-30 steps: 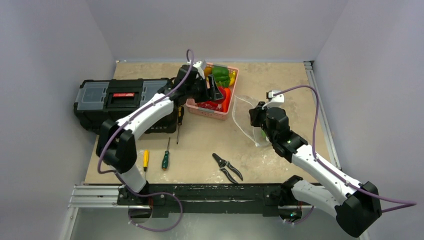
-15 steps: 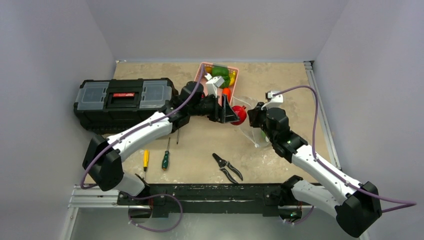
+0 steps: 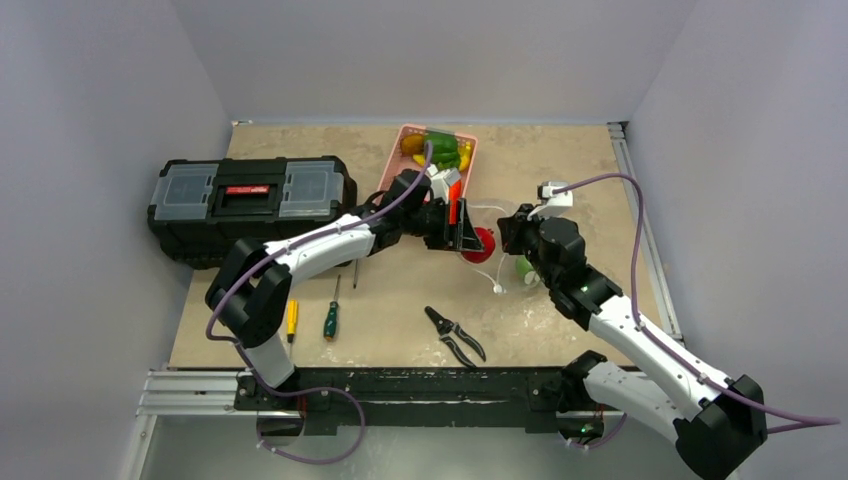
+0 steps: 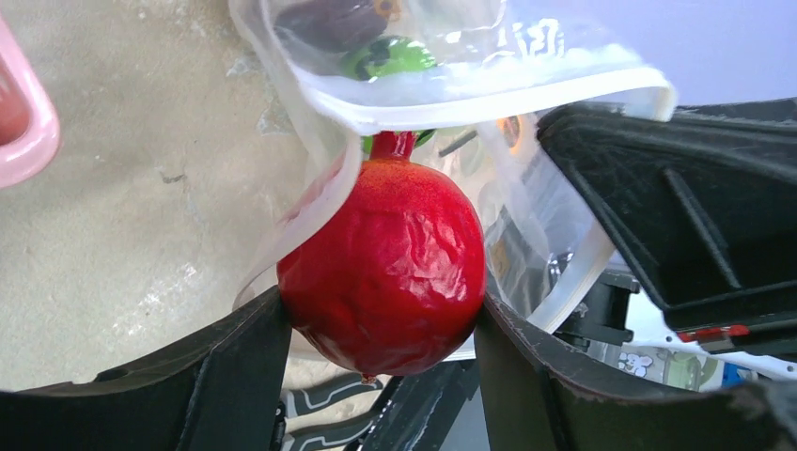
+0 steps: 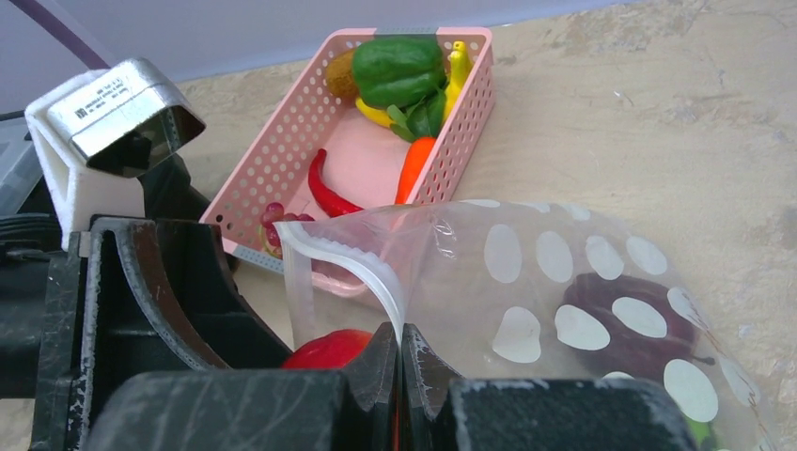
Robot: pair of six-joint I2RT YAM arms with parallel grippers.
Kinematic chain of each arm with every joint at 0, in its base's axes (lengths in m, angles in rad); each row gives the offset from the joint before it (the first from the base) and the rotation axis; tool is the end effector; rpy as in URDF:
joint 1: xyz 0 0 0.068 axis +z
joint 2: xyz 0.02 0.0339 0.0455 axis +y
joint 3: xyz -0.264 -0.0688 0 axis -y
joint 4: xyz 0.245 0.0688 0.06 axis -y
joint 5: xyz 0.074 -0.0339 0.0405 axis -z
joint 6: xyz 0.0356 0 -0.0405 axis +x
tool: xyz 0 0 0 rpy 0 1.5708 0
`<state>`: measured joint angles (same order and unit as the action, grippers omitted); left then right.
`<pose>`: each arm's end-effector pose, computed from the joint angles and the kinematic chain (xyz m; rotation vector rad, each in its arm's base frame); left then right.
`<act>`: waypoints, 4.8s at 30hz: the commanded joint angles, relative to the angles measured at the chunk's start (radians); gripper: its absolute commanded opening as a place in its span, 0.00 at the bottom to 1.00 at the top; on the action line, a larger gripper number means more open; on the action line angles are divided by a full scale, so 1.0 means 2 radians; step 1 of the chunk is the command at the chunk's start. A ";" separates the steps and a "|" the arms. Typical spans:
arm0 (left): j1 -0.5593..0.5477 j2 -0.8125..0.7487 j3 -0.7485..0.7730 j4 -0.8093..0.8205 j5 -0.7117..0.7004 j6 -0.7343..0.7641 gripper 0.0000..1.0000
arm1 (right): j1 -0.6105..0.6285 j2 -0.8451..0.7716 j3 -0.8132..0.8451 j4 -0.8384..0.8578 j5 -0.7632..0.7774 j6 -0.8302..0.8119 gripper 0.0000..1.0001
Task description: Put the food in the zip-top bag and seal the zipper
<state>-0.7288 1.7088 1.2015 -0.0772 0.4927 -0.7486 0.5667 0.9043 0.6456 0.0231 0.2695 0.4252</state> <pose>0.2778 -0.2706 0.2503 0.2999 2.3977 -1.3117 0.1859 0.1071 0.2910 0.0651 1.8208 0.4636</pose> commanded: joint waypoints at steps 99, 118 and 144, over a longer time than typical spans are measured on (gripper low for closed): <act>0.093 0.349 0.312 0.178 -0.489 -0.418 0.94 | 0.022 0.018 -0.004 0.033 0.040 -0.012 0.00; 0.100 0.273 0.215 0.213 -0.466 -0.376 0.32 | 0.031 0.007 -0.004 0.030 0.044 -0.012 0.00; 0.017 -0.185 -0.091 0.095 -0.185 0.053 0.30 | 0.030 -0.002 -0.004 0.032 0.031 -0.006 0.00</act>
<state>-0.6411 1.4452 1.0927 0.1764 0.0505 -0.7879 0.6231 0.9161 0.6327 0.0460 0.3286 0.4145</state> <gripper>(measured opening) 0.652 0.004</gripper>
